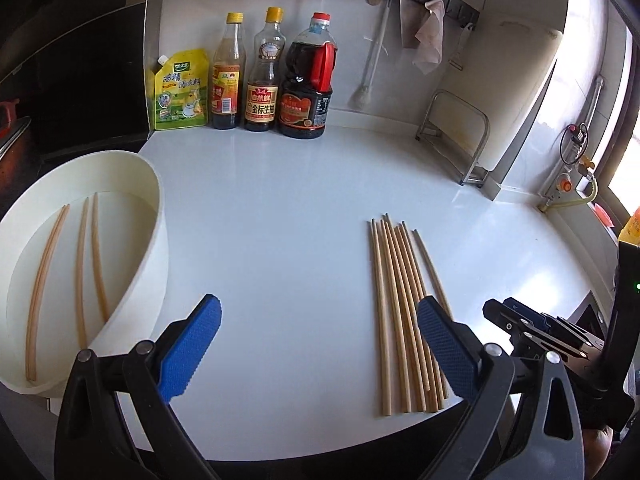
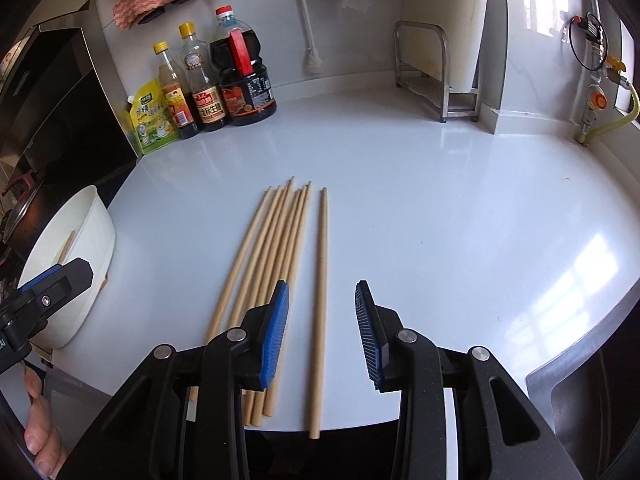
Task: Organize utensils
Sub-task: 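Withdraw both open tools from the basin toward the chopstick pile, then position both open tools over single chopsticks at the pile's edge, then close the left tool on one chopstick while the right tool grasps another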
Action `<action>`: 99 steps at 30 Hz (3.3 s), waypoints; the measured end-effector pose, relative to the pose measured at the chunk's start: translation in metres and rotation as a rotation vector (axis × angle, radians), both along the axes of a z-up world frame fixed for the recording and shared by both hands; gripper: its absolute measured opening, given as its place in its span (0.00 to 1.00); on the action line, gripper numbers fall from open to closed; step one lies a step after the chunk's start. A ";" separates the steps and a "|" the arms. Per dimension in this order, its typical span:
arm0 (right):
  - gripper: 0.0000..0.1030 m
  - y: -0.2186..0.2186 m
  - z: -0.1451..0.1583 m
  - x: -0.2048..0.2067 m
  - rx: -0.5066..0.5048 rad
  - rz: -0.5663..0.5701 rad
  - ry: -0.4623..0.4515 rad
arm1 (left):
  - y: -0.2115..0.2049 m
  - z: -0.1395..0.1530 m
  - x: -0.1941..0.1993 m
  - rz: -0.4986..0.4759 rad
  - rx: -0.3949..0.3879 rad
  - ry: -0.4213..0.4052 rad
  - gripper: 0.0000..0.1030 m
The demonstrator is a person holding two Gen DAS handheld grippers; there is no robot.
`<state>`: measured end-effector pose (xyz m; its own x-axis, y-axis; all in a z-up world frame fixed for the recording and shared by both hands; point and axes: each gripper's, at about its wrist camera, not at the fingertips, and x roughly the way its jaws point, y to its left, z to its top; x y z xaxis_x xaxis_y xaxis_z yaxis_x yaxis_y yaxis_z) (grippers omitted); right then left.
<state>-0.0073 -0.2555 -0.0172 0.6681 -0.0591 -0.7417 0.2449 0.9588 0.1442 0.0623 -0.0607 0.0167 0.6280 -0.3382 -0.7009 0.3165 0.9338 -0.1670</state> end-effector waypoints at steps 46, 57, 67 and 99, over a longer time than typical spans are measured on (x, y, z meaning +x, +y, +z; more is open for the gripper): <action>0.21 -0.019 -0.049 0.044 -0.095 0.009 0.107 | -0.056 -0.071 0.050 -0.035 0.195 0.166 0.94; 0.20 -0.025 -0.046 0.042 -0.069 0.017 0.104 | -0.068 -0.079 0.052 -0.038 0.258 0.166 0.94; 0.27 -0.024 -0.042 0.038 -0.089 0.044 0.100 | -0.068 -0.084 0.058 -0.017 0.266 0.181 0.94; 0.06 -0.016 -0.048 0.037 -0.061 0.083 0.083 | -0.070 -0.069 0.037 -0.115 0.151 0.196 0.07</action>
<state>0.0295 -0.2711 -0.0649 0.6093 -0.0531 -0.7912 0.1732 0.9826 0.0674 0.0996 -0.1302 -0.0524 0.4384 -0.2822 -0.8533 0.3972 0.9125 -0.0977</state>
